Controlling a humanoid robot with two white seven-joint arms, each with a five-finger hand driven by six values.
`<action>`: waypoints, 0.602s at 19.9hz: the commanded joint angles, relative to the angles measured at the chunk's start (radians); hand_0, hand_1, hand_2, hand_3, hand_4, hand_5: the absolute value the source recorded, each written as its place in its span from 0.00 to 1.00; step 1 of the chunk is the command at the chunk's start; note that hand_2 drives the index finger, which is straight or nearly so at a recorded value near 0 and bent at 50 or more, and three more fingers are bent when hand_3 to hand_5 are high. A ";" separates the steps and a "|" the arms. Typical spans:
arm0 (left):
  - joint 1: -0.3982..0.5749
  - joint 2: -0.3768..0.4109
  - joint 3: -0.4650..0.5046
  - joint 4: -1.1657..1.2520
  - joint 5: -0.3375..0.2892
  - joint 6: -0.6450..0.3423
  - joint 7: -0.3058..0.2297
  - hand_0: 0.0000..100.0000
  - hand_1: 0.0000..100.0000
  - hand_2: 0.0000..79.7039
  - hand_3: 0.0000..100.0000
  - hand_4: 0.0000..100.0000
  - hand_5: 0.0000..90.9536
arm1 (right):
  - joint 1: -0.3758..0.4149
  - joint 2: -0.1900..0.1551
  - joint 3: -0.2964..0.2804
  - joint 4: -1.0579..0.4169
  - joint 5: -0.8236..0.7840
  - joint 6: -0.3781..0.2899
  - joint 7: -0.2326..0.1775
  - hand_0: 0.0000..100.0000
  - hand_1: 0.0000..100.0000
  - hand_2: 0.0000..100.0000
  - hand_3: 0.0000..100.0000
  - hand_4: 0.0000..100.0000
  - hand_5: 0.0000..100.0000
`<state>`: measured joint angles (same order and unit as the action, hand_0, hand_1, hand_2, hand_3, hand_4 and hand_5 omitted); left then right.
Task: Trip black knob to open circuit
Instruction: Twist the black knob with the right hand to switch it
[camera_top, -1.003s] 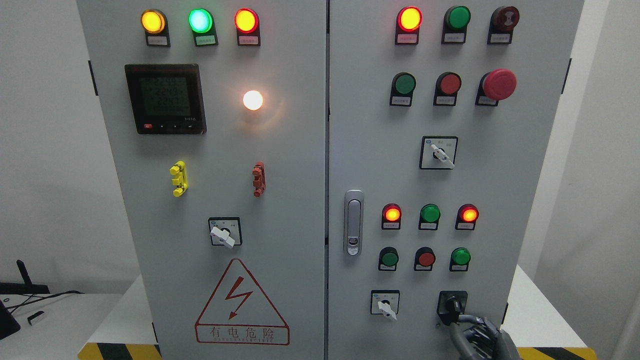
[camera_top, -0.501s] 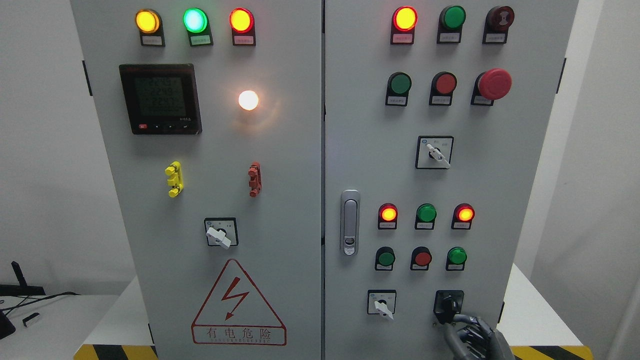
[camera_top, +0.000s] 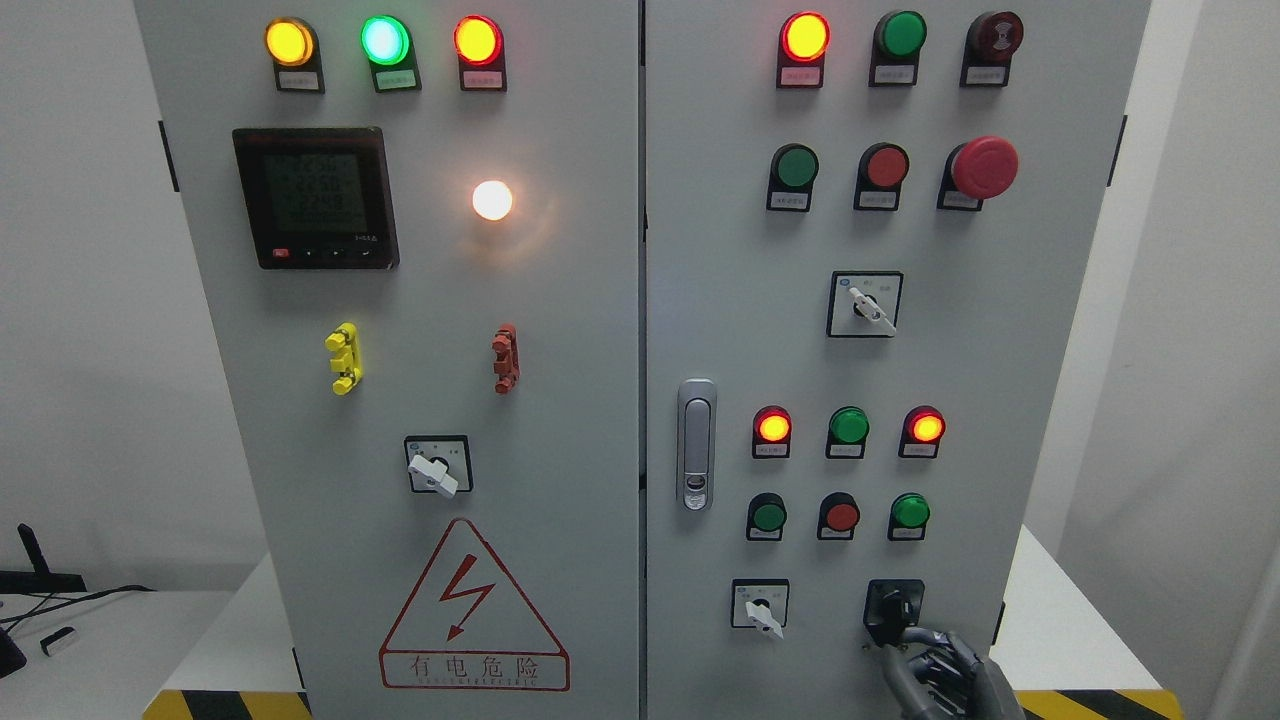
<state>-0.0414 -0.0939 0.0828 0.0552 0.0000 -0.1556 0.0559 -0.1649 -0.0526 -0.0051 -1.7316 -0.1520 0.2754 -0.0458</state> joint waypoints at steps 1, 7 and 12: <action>0.000 0.000 0.000 0.000 -0.031 -0.001 -0.001 0.12 0.39 0.00 0.00 0.00 0.00 | 0.002 0.004 0.004 -0.008 -0.001 -0.002 0.004 0.41 0.73 0.43 0.74 0.69 0.67; 0.000 0.000 0.000 0.000 -0.031 -0.001 -0.001 0.12 0.39 0.00 0.00 0.00 0.00 | 0.005 0.005 0.004 -0.016 -0.001 -0.005 0.011 0.41 0.73 0.43 0.74 0.69 0.67; 0.000 0.000 0.000 0.000 -0.031 -0.001 -0.001 0.12 0.39 0.00 0.00 0.00 0.00 | 0.007 0.005 0.004 -0.017 -0.001 -0.007 0.012 0.41 0.73 0.43 0.74 0.69 0.67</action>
<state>-0.0414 -0.0938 0.0828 0.0553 0.0000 -0.1556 0.0559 -0.1596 -0.0495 -0.0017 -1.7405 -0.1531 0.2711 -0.0354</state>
